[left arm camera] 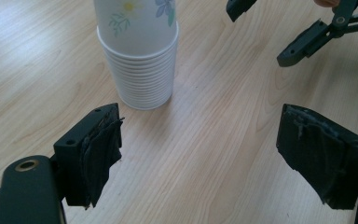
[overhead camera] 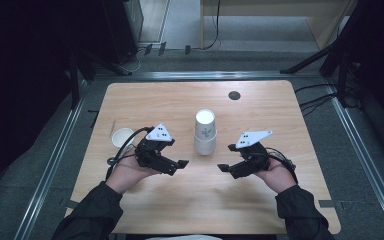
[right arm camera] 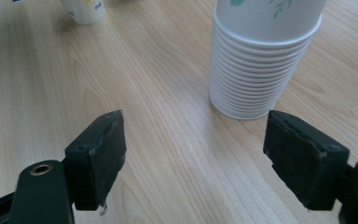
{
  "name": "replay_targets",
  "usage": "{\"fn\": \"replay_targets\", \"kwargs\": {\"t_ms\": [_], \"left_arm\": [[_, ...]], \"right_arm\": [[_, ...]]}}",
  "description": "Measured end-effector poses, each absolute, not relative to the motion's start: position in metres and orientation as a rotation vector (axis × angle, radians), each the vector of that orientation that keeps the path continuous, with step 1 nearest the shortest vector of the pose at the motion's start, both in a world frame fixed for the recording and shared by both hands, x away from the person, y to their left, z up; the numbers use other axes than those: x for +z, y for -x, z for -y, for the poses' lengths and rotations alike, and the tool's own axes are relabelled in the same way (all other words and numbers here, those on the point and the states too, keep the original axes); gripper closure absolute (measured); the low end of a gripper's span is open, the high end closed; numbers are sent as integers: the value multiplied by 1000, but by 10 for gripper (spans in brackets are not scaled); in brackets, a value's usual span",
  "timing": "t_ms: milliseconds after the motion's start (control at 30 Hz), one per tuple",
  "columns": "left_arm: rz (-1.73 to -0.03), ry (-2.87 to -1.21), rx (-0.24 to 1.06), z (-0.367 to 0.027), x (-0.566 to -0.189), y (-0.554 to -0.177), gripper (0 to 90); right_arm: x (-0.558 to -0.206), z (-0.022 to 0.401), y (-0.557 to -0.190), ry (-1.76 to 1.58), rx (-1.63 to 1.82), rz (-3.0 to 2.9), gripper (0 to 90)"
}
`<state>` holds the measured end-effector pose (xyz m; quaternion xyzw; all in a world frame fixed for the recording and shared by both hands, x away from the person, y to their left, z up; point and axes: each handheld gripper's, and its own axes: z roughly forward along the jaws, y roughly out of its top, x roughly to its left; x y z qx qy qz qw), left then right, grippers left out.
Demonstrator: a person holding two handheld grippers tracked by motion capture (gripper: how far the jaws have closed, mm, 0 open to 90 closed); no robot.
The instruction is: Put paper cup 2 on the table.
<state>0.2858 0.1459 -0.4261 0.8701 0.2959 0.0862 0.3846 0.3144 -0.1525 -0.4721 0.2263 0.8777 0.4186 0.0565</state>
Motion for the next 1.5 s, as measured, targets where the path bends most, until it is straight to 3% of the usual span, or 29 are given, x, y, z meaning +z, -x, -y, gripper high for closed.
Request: {"fn": "replay_targets", "kwargs": {"t_ms": [1500], "left_arm": [[-729, -2305, 211, -118, -463, -283, 142]], "right_arm": [[-481, 131, -309, -561, 1214, -2751, 211]]}}
